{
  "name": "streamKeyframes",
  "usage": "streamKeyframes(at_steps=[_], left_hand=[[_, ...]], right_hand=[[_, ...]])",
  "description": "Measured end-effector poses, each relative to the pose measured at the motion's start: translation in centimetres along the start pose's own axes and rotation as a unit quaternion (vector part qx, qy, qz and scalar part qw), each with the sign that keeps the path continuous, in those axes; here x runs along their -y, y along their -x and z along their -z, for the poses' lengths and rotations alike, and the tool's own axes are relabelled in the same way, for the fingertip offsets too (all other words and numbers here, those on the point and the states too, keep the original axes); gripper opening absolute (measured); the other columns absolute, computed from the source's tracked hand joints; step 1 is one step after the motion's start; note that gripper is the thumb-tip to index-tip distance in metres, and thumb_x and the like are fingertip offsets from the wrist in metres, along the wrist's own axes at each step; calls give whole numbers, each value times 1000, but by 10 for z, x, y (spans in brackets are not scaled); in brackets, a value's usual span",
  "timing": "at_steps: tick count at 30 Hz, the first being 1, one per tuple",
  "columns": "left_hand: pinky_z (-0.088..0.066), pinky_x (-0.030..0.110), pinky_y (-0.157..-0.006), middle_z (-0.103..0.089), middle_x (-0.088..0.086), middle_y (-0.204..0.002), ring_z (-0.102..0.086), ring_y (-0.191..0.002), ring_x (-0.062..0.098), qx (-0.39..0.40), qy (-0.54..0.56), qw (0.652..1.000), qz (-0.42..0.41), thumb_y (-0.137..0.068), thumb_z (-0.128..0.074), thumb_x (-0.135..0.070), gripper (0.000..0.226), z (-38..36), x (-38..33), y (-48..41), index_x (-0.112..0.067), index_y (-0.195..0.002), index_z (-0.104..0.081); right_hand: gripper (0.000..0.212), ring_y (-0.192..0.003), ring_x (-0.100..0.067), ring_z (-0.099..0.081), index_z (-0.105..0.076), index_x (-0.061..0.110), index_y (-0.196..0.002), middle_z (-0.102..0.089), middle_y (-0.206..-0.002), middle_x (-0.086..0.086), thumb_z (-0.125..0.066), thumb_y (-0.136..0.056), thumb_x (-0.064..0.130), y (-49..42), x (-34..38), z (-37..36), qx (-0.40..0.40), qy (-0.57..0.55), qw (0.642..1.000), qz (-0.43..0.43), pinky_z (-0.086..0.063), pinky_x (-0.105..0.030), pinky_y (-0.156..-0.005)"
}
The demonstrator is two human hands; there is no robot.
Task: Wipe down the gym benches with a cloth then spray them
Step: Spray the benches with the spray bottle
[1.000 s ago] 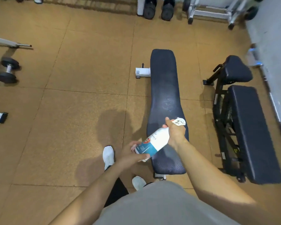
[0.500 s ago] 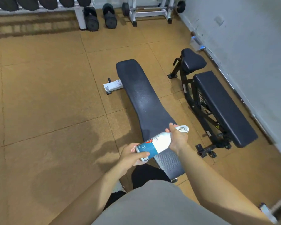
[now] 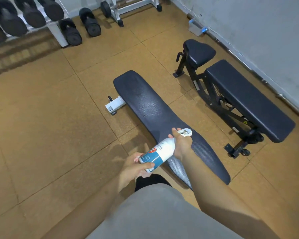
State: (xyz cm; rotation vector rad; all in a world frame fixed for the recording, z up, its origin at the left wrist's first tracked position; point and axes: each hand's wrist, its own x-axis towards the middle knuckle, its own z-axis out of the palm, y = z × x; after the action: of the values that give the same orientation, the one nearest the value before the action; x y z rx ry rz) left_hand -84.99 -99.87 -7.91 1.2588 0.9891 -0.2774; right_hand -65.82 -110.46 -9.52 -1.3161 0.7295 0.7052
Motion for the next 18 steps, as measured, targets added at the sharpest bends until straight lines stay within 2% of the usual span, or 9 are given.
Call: streamKeyframes(at_steps=[2,6,8,10,12,15,18], left_hand=[[-51,17,-52,-73,5,-97,-71,-70,3,-1,-20,1000,8,-67,-94,-11,57,25,-23,-20,-6,-116,-64],[-64,33,-78,-72,6,-115,-76,-98,17,17,-31,999,13,-71,-93,-14,60,70,-67,-48,-13,-121,-60],[-63,28,-70,-73,8,-112,-77,-92,15,18,-28,999,18,-75,-90,-11,54,84,-83,-57,-11,-120,-61],[-55,20,-54,-72,11,-102,-75,-70,10,12,-13,1000,24,-78,-86,-4,46,92,-95,-65,-5,-117,-60],[-51,18,-47,-70,12,-95,-72,-58,10,8,3,999,36,-79,-83,1,45,102,-107,-73,-1,-117,-58],[-57,25,-53,-71,18,-106,-76,-70,17,13,22,999,47,-78,-84,2,50,129,-119,-92,0,-120,-58],[-56,23,-58,-71,20,-115,-75,-77,14,25,20,998,47,-78,-85,-2,51,164,-132,-115,-4,-122,-58]], right_hand=[[17,-66,-19,-68,-63,12,-99,-69,-83,-6,-77,-90,14,-10,3,-29,-15,-15,1000,-10,-61,-48,-75],[18,-59,-17,-66,-61,11,-89,-66,-76,-7,-78,-89,17,-23,21,-91,0,-36,999,-22,-59,-36,-64],[18,-60,-18,-68,-61,13,-91,-68,-80,-7,-78,-89,18,-30,31,-117,14,-20,1000,-7,-58,-36,-62],[19,-62,-19,-69,-62,13,-99,-69,-86,-7,-78,-89,16,-34,39,-140,29,-3,999,13,-57,-36,-60],[20,-63,-19,-68,-63,14,-102,-69,-87,-7,-77,-89,13,-40,44,-162,23,2,1000,17,-57,-36,-61],[18,-56,-16,-67,-60,14,-89,-69,-80,-7,-79,-88,15,-49,41,-193,-13,4,1000,8,-56,-32,-56],[23,-52,-16,-63,-55,15,-82,-65,-72,-8,-78,-88,11,-55,37,-228,-22,-9,1000,9,-55,-31,-55]])
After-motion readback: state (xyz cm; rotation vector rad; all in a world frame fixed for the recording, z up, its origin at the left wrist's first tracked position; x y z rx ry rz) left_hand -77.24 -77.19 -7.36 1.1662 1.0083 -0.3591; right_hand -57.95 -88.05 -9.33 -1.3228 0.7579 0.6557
